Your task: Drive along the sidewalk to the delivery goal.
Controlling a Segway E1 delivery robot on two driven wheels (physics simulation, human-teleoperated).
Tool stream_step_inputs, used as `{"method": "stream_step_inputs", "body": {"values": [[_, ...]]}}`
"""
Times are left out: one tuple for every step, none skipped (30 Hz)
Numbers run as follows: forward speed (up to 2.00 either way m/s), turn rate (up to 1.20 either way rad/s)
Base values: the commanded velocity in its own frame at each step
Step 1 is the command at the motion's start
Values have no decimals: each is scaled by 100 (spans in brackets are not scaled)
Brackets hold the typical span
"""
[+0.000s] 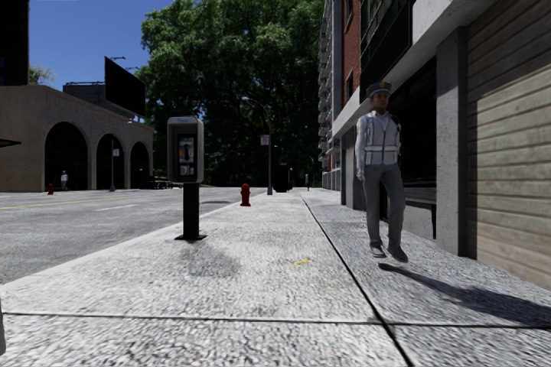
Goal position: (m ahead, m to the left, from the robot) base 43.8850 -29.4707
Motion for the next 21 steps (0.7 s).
{"method": "stream_step_inputs", "body": {"values": [[200,0],[200,0],[200,0],[200,0],[200,0],[200,0],[200,0],[200,0],[200,0],[200,0],[200,0],[200,0],[200,0],[200,0],[200,0],[200,0],[200,0],[200,0],[200,0],[200,0],[200,0]]}}
